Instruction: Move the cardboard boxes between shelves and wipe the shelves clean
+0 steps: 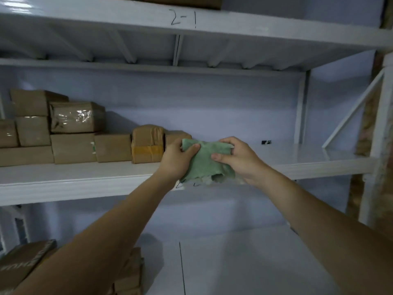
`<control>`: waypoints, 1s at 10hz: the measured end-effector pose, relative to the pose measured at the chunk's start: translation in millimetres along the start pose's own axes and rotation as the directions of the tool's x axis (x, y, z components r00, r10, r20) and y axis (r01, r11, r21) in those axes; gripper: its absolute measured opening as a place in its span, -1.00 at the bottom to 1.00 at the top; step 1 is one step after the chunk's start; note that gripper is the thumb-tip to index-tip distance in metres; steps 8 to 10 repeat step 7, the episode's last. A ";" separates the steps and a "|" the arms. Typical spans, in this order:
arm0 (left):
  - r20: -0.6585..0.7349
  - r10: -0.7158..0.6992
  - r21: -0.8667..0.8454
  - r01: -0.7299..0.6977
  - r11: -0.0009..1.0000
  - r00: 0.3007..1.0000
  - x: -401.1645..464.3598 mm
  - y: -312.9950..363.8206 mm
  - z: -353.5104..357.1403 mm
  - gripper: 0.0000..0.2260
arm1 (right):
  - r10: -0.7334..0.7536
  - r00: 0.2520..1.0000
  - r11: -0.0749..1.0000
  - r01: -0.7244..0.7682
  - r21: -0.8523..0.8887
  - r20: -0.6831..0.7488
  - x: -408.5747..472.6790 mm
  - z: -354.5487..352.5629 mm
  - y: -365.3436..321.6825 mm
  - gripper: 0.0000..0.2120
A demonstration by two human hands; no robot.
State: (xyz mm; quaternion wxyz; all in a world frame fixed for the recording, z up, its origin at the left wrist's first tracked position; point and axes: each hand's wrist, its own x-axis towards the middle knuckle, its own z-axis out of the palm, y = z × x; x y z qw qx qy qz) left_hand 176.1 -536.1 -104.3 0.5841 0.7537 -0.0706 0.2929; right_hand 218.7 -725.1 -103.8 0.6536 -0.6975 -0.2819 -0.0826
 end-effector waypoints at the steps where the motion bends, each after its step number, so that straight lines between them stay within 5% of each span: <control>1: 0.020 -0.064 0.005 0.064 0.998 0.998 50.5 2.8 32.1 -0.79 | 0.013 0.996 0.987 -0.027 -0.157 -0.089 47.7 -31.2 -2.1 -0.58; 2: 0.077 -0.180 -0.019 0.182 0.983 0.981 86.2 -3.7 63.1 -0.64 | 0.007 0.980 0.948 -0.069 -0.312 -0.197 91.2 -60.2 16.6 -0.55; 3: 0.046 -0.190 0.087 0.186 0.979 0.981 100.6 -13.1 81.9 -0.73 | 0.045 0.985 0.914 -0.108 -0.391 -0.166 110.2 -75.2 33.9 -0.59; 5: 0.008 -0.225 0.379 0.206 0.902 0.974 115.3 -46.7 114.5 -0.42 | 0.119 0.988 0.777 -0.156 -0.610 -0.102 135.7 -95.4 79.2 -0.59; 6: 0.112 -0.153 0.693 0.033 0.720 0.982 109.0 -43.4 124.7 -0.59 | 0.053 0.993 0.685 -0.113 -0.720 -0.106 144.3 -98.4 102.3 -0.83; 7: 0.173 -0.165 0.876 -0.075 0.477 0.971 104.0 -43.5 129.0 -0.64 | 0.020 0.998 0.633 -0.060 -0.772 -0.061 147.9 -94.0 104.0 -0.75; 10: 0.173 -0.165 0.876 -0.075 0.477 0.971 104.0 -43.5 129.0 -0.64 | 0.020 0.998 0.633 -0.060 -0.772 -0.061 147.9 -94.0 104.0 -0.75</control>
